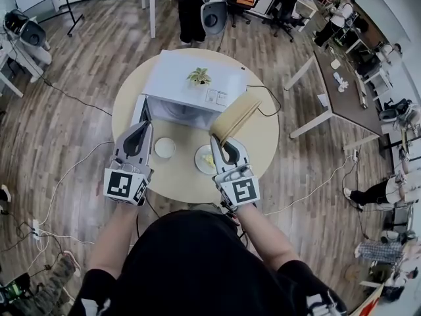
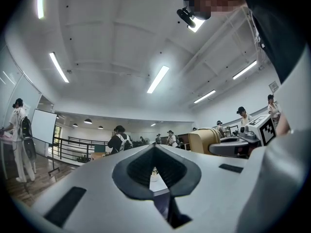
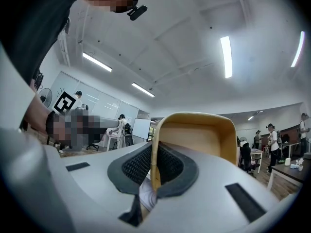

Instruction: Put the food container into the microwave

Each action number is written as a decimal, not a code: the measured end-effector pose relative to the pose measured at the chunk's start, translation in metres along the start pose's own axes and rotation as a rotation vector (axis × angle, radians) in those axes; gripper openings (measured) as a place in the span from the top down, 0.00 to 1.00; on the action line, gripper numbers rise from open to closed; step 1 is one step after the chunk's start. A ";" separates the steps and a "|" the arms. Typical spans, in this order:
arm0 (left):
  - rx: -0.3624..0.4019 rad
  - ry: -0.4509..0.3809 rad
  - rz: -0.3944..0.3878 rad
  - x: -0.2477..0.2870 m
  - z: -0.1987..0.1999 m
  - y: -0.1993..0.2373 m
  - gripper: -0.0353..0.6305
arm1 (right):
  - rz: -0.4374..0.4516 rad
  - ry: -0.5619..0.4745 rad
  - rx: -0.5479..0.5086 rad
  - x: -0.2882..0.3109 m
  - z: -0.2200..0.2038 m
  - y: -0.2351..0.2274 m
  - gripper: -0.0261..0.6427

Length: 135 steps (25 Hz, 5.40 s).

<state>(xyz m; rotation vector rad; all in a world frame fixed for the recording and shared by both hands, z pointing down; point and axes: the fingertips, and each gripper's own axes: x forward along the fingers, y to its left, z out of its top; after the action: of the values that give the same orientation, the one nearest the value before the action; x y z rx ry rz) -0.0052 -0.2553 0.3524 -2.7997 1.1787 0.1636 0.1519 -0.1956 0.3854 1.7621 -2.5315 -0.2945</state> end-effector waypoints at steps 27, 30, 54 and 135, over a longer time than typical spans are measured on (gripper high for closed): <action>-0.031 0.055 0.058 0.008 -0.042 0.032 0.92 | 0.427 0.130 -0.233 0.101 -0.033 0.050 0.92; -0.043 0.064 0.072 0.008 -0.047 0.034 0.92 | 0.493 0.147 -0.247 0.108 -0.037 0.058 0.92; -0.111 0.132 0.127 0.003 -0.094 0.042 0.92 | 1.067 0.535 -0.224 0.099 -0.159 0.127 0.92; -0.255 0.309 0.089 0.001 -0.152 -0.016 0.92 | 0.429 0.828 -0.594 0.141 -0.307 0.031 0.69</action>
<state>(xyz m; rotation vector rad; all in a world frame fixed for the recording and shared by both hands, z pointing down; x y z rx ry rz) 0.0165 -0.2652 0.5037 -3.0774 1.4417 -0.1278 0.1171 -0.3570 0.6823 0.8367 -1.8603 -0.2006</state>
